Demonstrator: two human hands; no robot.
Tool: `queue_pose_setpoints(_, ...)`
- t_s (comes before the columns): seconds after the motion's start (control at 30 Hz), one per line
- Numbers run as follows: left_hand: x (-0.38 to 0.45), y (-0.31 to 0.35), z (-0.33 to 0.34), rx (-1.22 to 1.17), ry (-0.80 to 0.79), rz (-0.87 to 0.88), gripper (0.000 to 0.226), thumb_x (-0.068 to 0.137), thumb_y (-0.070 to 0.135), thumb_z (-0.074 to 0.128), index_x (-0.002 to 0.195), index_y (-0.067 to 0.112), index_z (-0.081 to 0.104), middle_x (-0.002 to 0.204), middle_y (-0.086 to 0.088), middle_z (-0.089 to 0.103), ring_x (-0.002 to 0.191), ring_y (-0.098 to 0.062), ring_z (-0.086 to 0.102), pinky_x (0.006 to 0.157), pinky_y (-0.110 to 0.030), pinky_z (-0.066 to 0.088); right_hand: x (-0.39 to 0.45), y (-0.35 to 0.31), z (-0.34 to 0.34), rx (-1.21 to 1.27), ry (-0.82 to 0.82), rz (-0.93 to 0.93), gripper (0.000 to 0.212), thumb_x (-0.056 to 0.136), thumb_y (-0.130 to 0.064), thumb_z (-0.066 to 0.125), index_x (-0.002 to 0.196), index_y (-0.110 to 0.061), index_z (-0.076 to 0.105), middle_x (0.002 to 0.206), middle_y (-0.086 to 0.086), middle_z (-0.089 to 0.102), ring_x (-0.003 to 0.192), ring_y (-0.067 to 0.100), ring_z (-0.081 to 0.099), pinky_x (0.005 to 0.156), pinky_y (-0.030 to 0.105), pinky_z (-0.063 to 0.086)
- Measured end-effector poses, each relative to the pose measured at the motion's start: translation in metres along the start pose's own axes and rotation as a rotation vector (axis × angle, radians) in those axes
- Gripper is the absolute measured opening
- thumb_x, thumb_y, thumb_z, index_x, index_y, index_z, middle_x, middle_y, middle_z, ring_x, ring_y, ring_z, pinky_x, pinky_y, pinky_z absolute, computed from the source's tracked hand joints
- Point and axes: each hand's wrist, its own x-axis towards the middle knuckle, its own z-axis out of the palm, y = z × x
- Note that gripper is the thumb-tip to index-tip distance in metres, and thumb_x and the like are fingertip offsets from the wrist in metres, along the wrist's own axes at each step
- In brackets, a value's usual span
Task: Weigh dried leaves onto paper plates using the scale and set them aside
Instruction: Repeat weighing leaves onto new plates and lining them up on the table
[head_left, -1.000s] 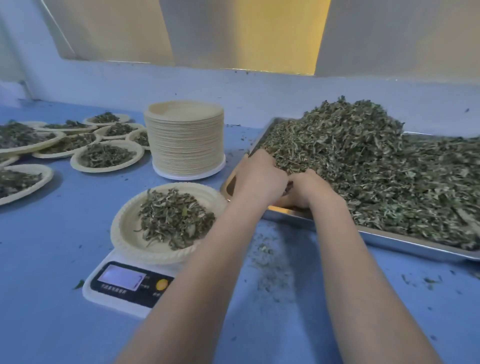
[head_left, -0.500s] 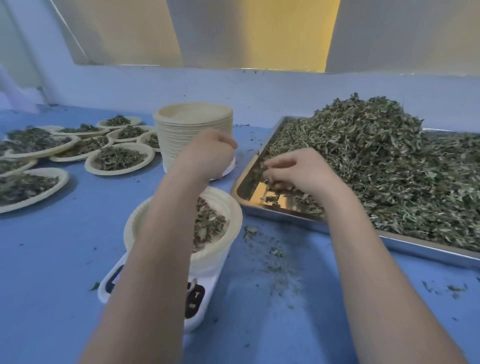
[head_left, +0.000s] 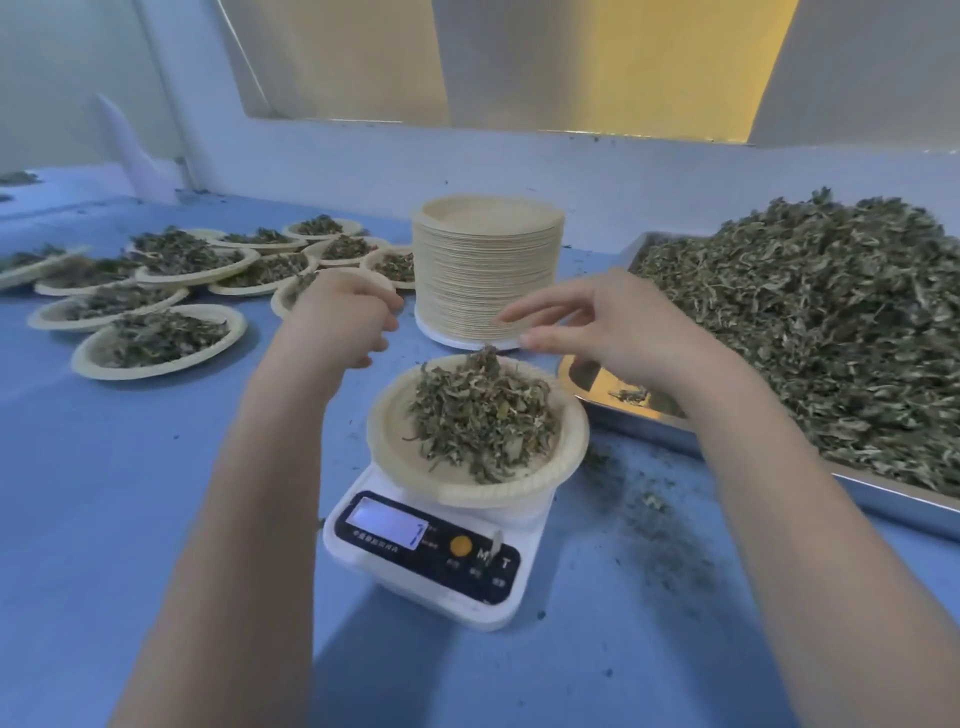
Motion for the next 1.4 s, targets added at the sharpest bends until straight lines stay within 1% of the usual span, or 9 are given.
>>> queue_pose_setpoints(0.13, -0.003, -0.013, 0.002, -0.053, -0.002, -0.001, 0.022, 0.094, 0.004, 0.045, 0.097, 0.013, 0.065, 0.088, -0.001, 0.063, 0.07, -0.014, 0.054, 0.057, -0.025, 0.044, 0.001, 0.005, -0.005, -0.032, 0.043, -0.011, 0.014, 0.085, -0.036, 0.068, 0.095, -0.046, 0.069, 0.093, -0.022, 0.066, 0.075, -0.01, 0.06, 0.065, 0.013, 0.046)
queue_pose_setpoints(0.23, -0.005, -0.025, 0.004, -0.116, 0.006, -0.023, 0.024, 0.095, 0.004, 0.042, 0.098, 0.013, 0.065, 0.09, 0.0, 0.064, 0.071, -0.014, 0.055, 0.06, -0.025, 0.045, -0.001, 0.009, -0.007, -0.015, 0.021, 0.001, 0.013, 0.085, -0.036, 0.068, 0.097, -0.041, 0.069, 0.093, -0.022, 0.066, 0.068, -0.007, 0.063, 0.056, 0.005, 0.044)
queue_pose_setpoints(0.3, -0.005, -0.033, 0.005, -0.125, 0.03, -0.047, 0.024, 0.094, 0.004, 0.042, 0.097, 0.012, 0.065, 0.087, -0.001, 0.064, 0.068, -0.013, 0.052, 0.058, -0.023, 0.043, -0.001, 0.012, -0.008, -0.026, -0.008, 0.02, 0.016, 0.083, -0.041, 0.068, 0.099, -0.041, 0.069, 0.093, -0.022, 0.067, 0.071, -0.002, 0.066, 0.063, 0.011, 0.049)
queue_pose_setpoints(0.4, -0.004, -0.041, 0.005, -0.124, 0.033, -0.086, 0.024, 0.094, 0.006, 0.042, 0.097, 0.012, 0.065, 0.087, 0.0, 0.063, 0.068, -0.012, 0.051, 0.056, -0.023, 0.042, -0.001, 0.011, -0.01, -0.046, -0.074, 0.06, 0.035, 0.072, -0.054, 0.068, 0.105, -0.042, 0.068, 0.097, -0.022, 0.066, 0.077, 0.009, 0.069, 0.077, 0.027, 0.054)
queue_pose_setpoints(0.6, -0.001, -0.044, 0.009, -0.121, 0.0, -0.1, 0.024, 0.094, 0.006, 0.043, 0.095, 0.013, 0.066, 0.088, -0.001, 0.064, 0.068, -0.013, 0.053, 0.061, -0.026, 0.045, -0.004, 0.011, -0.009, -0.066, -0.194, 0.085, 0.064, 0.056, -0.066, 0.065, 0.115, -0.04, 0.062, 0.106, -0.019, 0.065, 0.083, 0.014, 0.069, 0.07, 0.02, 0.049)
queue_pose_setpoints(0.83, -0.001, -0.045, 0.01, -0.128, -0.027, -0.095, 0.018, 0.093, 0.009, 0.047, 0.094, 0.012, 0.065, 0.087, -0.002, 0.063, 0.066, -0.014, 0.055, 0.064, -0.027, 0.045, -0.009, 0.014, -0.012, -0.141, -0.374, 0.117, 0.096, 0.039, -0.071, 0.078, 0.127, -0.054, 0.044, 0.117, -0.024, 0.053, 0.106, -0.011, 0.05, 0.086, 0.018, 0.04)
queue_pose_setpoints(1.1, -0.001, -0.046, 0.012, -0.115, -0.045, -0.07, 0.017, 0.092, 0.009, 0.049, 0.092, 0.013, 0.066, 0.084, -0.001, 0.064, 0.067, -0.014, 0.055, 0.062, -0.025, 0.045, 0.0, -0.002, 0.026, -0.192, -0.2, -0.011, 0.059, 0.066, -0.072, 0.06, 0.122, -0.055, 0.053, 0.106, -0.022, 0.06, 0.092, -0.013, 0.051, 0.074, 0.012, 0.035)
queue_pose_setpoints(1.23, 0.0, -0.047, 0.011, -0.118, -0.048, -0.071, 0.02, 0.092, 0.008, 0.048, 0.086, 0.016, 0.065, 0.085, -0.001, 0.064, 0.068, -0.013, 0.056, 0.059, -0.024, 0.045, 0.003, -0.008, 0.041, -0.333, -0.161, -0.109, 0.034, 0.08, -0.049, 0.067, 0.113, -0.042, 0.065, 0.098, -0.012, 0.064, 0.085, -0.002, 0.056, 0.073, 0.013, 0.043)
queue_pose_setpoints(1.4, 0.001, -0.048, 0.01, -0.131, -0.049, -0.077, 0.02, 0.092, 0.008, 0.049, 0.083, 0.017, 0.064, 0.087, -0.002, 0.065, 0.068, -0.014, 0.056, 0.058, -0.025, 0.045, 0.005, -0.01, 0.031, -0.22, 0.093, -0.151, 0.016, 0.083, -0.035, 0.069, 0.099, -0.036, 0.073, 0.078, -0.027, 0.058, 0.069, -0.016, 0.049, 0.066, -0.004, 0.034)
